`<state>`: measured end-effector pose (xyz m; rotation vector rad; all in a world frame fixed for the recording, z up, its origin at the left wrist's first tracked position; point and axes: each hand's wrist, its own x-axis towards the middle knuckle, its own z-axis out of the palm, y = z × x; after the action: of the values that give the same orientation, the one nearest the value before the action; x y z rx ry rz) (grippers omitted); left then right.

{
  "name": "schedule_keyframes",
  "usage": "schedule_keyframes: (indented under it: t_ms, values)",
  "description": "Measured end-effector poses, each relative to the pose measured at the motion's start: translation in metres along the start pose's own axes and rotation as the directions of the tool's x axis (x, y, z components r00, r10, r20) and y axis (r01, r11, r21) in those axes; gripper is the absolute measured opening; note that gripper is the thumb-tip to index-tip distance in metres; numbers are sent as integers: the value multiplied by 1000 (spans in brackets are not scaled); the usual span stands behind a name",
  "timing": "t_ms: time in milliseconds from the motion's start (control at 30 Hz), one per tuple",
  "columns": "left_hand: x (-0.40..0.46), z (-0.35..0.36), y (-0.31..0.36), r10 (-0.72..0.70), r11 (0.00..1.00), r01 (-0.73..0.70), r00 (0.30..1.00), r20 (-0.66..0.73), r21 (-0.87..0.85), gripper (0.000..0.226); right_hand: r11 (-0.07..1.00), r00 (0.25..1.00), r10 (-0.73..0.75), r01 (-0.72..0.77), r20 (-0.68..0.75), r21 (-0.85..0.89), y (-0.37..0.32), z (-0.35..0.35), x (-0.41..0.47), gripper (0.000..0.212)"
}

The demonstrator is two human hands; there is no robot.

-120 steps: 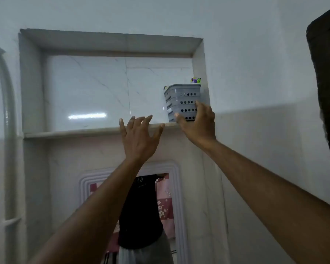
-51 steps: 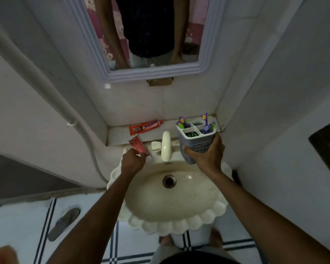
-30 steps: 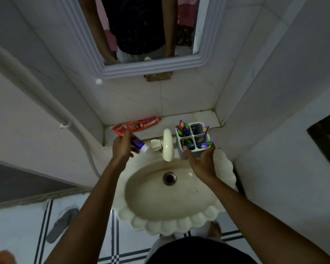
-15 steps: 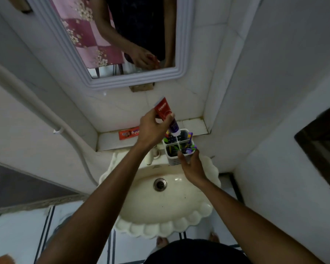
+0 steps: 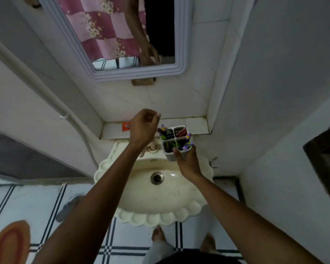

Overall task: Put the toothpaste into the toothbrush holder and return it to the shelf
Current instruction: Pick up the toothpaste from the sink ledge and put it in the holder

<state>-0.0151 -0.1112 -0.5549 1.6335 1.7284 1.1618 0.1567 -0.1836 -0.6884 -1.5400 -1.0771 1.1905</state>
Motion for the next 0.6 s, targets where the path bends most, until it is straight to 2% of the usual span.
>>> schedule_keyframes:
  t_ms: [133, 233, 300, 400, 600]
  values:
    - [-4, -25, -33, -99, 993, 104, 991, -85, 56, 26, 1000, 1000, -15, 15, -9, 19, 3, 0, -2, 68]
    - [-1, -38, -66, -199, 978, 203, 976, -92, 47, 30, 1000, 1000, -2, 2, -22, 11, 7, 2, -2, 74]
    - [6, -43, -84, -252, 966, 254, 966, -51, 45, 28, 1000, 999, 5, -5, -51, 0, 9, 5, -3, 78]
    - [24, -41, -109, -305, 950, 304, 952, 10, 71, 26, 1000, 995, 18, -17, -95, 8, 11, 10, -5, 71]
    - [81, -23, -152, -287, 924, 217, 937, 197, 316, 24, 997, 992, 71, -69, -101, 23, 7, 14, -5, 70]
